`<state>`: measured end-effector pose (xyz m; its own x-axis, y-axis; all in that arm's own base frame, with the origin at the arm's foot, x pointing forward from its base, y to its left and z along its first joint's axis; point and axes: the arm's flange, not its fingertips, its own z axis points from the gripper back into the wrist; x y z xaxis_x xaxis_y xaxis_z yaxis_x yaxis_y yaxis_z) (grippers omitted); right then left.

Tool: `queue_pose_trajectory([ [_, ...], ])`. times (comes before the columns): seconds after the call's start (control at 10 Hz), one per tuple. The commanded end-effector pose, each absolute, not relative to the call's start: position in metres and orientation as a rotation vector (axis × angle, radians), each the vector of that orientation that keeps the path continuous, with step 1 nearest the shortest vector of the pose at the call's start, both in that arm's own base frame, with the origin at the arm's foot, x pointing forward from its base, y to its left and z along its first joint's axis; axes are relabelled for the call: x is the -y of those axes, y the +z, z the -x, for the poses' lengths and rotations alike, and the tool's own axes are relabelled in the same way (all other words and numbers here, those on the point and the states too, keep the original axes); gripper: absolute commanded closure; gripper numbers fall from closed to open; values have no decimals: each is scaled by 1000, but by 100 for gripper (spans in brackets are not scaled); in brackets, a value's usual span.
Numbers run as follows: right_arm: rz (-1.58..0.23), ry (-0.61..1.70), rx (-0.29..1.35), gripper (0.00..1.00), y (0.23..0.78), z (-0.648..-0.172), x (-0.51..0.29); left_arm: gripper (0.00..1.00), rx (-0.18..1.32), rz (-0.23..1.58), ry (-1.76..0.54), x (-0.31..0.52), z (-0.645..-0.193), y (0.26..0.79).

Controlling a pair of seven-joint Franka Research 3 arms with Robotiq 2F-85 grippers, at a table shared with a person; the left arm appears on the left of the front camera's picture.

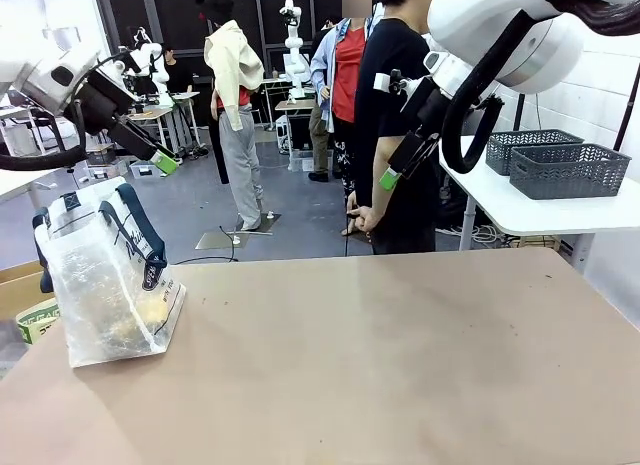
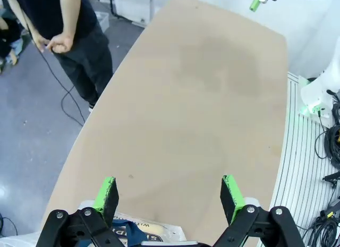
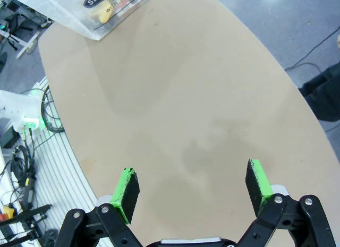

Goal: Transfer purchased items from the store into the shopping bag.
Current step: Move the Reusable shopping bag to the right side of the table.

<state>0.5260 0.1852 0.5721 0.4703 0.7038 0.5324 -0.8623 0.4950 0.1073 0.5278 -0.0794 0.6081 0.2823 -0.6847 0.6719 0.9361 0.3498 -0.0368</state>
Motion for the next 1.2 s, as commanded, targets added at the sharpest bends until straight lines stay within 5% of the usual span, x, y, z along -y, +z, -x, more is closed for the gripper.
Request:
queue_pose_trajectory([
  [0.0, -395, 982, 449, 0, 572, -527, -186, 0, 623, 474, -1130, 80, -527, 612],
  [1.1, -395, 982, 449, 0, 572, -527, -186, 0, 623, 474, -1130, 80, -527, 612],
])
